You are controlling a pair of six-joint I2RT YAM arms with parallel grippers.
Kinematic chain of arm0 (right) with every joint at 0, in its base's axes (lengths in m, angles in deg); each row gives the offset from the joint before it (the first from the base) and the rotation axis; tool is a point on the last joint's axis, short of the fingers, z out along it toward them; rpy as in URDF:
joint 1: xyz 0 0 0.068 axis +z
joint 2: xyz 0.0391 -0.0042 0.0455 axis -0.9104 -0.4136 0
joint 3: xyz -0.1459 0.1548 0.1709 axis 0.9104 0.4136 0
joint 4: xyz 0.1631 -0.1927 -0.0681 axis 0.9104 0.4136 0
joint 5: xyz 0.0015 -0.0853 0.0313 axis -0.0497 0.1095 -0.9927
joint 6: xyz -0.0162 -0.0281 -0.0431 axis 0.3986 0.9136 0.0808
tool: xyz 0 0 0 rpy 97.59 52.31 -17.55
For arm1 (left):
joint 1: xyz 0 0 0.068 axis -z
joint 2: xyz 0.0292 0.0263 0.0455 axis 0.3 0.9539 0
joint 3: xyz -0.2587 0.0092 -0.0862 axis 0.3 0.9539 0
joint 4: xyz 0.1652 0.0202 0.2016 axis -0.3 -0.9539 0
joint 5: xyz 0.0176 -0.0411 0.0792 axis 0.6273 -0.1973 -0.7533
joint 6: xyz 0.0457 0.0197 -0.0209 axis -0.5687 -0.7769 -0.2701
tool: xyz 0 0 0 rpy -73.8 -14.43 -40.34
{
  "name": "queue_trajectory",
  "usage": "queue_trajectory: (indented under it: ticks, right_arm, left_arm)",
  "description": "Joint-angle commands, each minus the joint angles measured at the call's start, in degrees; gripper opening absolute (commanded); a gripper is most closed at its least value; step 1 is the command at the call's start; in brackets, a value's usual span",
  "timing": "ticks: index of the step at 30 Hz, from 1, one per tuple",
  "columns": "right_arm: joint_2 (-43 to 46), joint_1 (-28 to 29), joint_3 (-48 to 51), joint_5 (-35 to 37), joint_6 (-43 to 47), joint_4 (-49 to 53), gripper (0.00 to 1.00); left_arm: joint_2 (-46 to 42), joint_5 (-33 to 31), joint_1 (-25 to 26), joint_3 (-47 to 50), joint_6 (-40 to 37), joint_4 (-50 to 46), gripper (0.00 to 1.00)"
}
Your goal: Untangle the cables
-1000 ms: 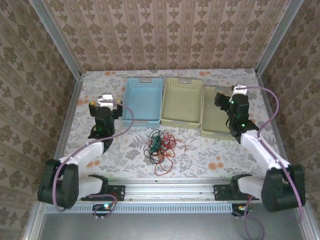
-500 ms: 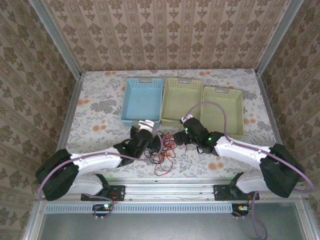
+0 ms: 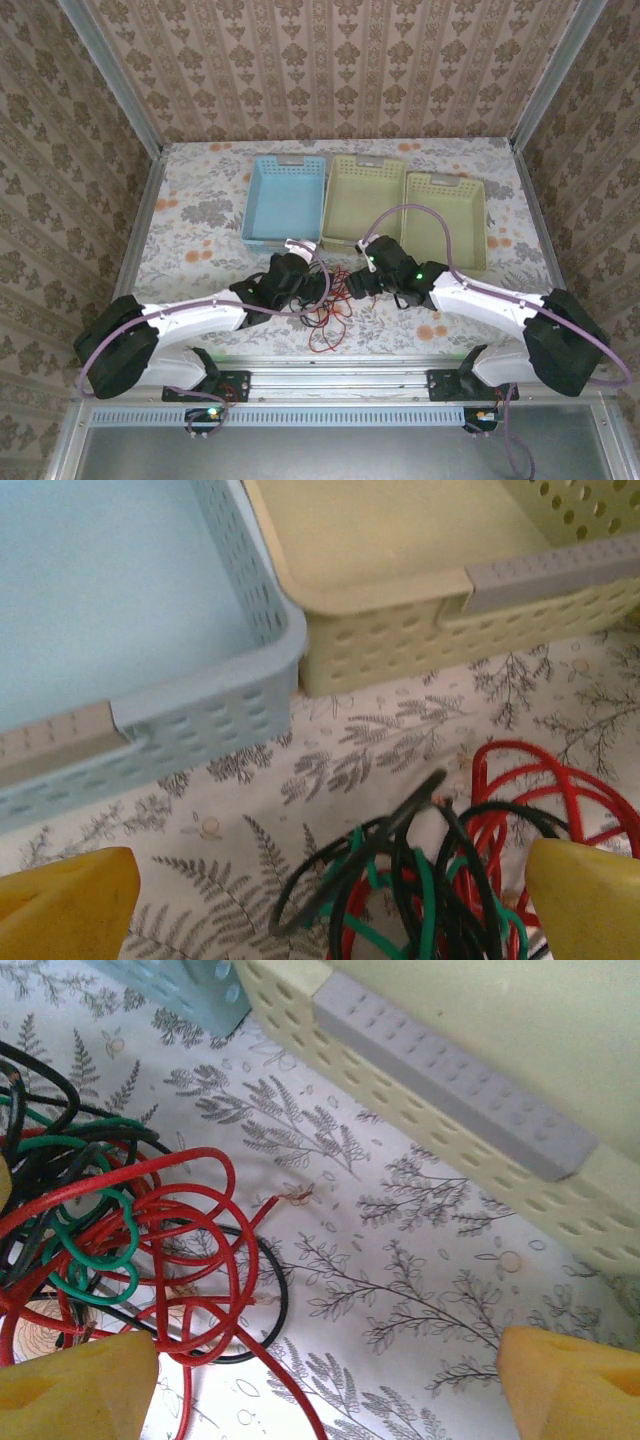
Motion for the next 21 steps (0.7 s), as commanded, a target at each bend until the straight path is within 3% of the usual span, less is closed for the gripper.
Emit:
queue_trajectory:
  ticks: [1,9,12,21]
  right_arm:
    - [-4.18,0.13,-2.46,-2.81,-0.83,3.1,0.89]
    - [-7.0,-2.46,-2.11,-1.4,-3.31,5.94,0.87]
    - [-6.43,-2.68,-1.54,-2.07,-3.18,7.14,0.86]
    - [-1.02,-3.0,0.17,-0.49,-3.78,6.99,0.84]
  left_arm:
    - [-1.68,4.07,-0.6,1.63,2.91,0.28,1.0]
    - [2.09,6.67,-0.8,1.06,2.32,0.34,0.99]
    - [3.58,6.41,-0.86,0.88,2.85,0.54,0.94]
    - [8.17,5.64,-1.15,0.44,3.44,0.44,0.62]
